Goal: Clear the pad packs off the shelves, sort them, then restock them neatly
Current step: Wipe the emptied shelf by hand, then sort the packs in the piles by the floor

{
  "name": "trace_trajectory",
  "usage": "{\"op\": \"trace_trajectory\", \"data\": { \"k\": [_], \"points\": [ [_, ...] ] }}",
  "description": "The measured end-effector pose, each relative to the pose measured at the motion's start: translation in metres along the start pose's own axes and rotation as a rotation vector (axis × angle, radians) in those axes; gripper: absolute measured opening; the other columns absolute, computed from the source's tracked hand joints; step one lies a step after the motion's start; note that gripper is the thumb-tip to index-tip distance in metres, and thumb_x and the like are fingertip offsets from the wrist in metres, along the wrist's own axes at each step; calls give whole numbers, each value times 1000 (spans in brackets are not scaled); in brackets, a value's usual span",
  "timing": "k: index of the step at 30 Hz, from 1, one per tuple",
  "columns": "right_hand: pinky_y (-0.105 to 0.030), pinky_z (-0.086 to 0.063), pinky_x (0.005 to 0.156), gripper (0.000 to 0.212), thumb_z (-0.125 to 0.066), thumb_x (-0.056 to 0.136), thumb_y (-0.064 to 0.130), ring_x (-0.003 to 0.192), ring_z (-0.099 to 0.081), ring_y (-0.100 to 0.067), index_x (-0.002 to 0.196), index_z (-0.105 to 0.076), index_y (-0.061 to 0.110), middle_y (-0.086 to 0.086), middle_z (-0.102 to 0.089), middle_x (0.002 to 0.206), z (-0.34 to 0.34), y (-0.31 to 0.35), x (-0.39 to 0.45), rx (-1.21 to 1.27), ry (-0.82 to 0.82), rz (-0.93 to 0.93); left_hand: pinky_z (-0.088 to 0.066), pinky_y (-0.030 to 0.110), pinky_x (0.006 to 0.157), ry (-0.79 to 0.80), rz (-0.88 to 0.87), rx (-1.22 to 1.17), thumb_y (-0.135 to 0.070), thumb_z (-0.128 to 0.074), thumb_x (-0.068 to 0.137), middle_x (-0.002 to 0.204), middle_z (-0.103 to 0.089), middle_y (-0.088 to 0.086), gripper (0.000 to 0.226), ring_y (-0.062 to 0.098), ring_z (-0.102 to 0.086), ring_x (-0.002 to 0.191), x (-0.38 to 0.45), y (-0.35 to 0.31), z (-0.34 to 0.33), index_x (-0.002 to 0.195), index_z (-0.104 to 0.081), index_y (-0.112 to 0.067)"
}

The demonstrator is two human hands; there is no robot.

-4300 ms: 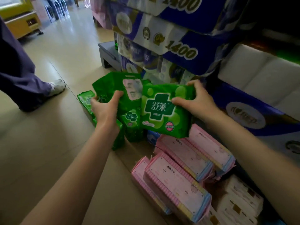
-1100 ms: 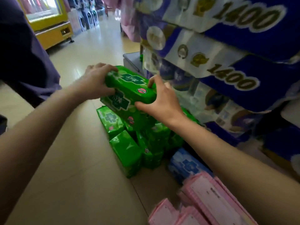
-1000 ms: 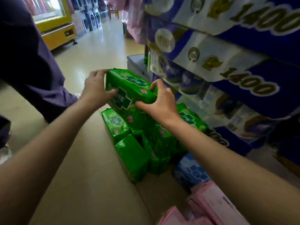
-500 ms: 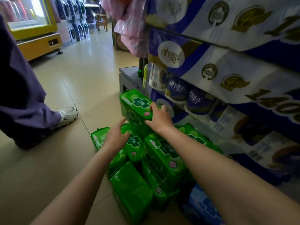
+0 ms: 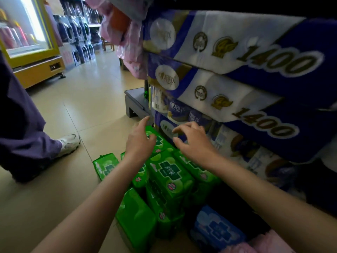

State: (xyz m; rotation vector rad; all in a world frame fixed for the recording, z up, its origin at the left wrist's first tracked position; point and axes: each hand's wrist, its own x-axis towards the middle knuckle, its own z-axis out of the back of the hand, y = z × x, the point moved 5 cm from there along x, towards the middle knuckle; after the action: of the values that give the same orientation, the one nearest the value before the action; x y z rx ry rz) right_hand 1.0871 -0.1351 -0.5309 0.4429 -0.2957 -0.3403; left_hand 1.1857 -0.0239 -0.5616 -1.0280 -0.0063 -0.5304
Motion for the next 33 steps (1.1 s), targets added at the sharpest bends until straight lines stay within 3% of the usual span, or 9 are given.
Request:
{"op": "trace_trajectory", "data": {
  "k": [3,6,11,13,20,25,27,30,33],
  "points": [
    [-22,-27,101,31,-53,93,28,126,-28,-13,123,-52,20,2,-37,131,74,8,-52,-64,-140,186,-44,35,95,-147,-213,-45,-6,-54,87,127,-51,8,47,22,-51,116,-9,-74,10,133,-47,-13],
    [-29,-34,99,33,-52,90,28,125,-33,-18,121,-54,17,-3,-41,132,166,12,-99,-226,-404,305,-43,39,94,-283,-415,-118,-2,-55,84,119,-54,10,40,24,-52,111,-23,-166,19,123,-51,-8],
    [-31,-33,99,30,-50,86,27,119,-35,-21,113,-57,15,-8,-45,127,299,-2,-155,-397,-715,288,-37,27,90,-363,-746,-253,-3,-51,81,111,-49,3,38,18,-50,107,-61,-316,14,119,-51,-5],
    [-34,-32,100,31,-53,84,25,121,-33,-21,113,-57,16,-8,-43,128,333,-13,-168,-450,-764,235,-41,35,93,-345,-835,-281,-7,-48,80,109,-43,-4,39,20,-50,107,-72,-360,8,119,-50,-6],
    [-35,-20,107,48,-58,87,27,132,-19,-20,132,-44,21,-4,-29,142,431,-25,-165,-637,-723,41,-33,38,96,-222,-842,-196,-12,-55,85,126,-48,3,45,21,-45,117,-57,-431,-8,129,-46,-14],
    [-43,-12,115,78,-62,86,36,144,-8,-29,149,-20,17,-11,-11,157,515,-78,-95,-692,-580,-363,-34,40,96,-135,-831,-81,-13,-56,85,128,-45,3,49,23,-43,117,-46,-445,-22,132,-44,-16],
    [-48,-11,115,83,-66,82,43,144,-4,-31,148,-23,16,-12,-9,157,528,-110,-80,-679,-473,-549,-29,36,97,-94,-832,-24,-16,-54,87,132,-42,0,50,20,-39,120,-46,-447,-28,135,-40,-19],
    [-47,-30,108,72,-75,72,45,135,-26,-35,130,-41,21,-16,-33,143,527,-131,-76,-570,-447,-573,-26,35,98,-58,-864,52,-20,-52,89,136,-38,-3,51,18,-36,123,-44,-450,-31,137,-36,-22],
    [-34,-43,79,56,-80,69,35,112,-47,-28,106,-40,22,-12,-40,128,523,-125,-82,-405,-527,-439,-23,35,99,-56,-849,21,-20,-53,89,136,-37,-4,52,16,-34,124,-40,-452,-27,138,-35,-24]
  ]
}}
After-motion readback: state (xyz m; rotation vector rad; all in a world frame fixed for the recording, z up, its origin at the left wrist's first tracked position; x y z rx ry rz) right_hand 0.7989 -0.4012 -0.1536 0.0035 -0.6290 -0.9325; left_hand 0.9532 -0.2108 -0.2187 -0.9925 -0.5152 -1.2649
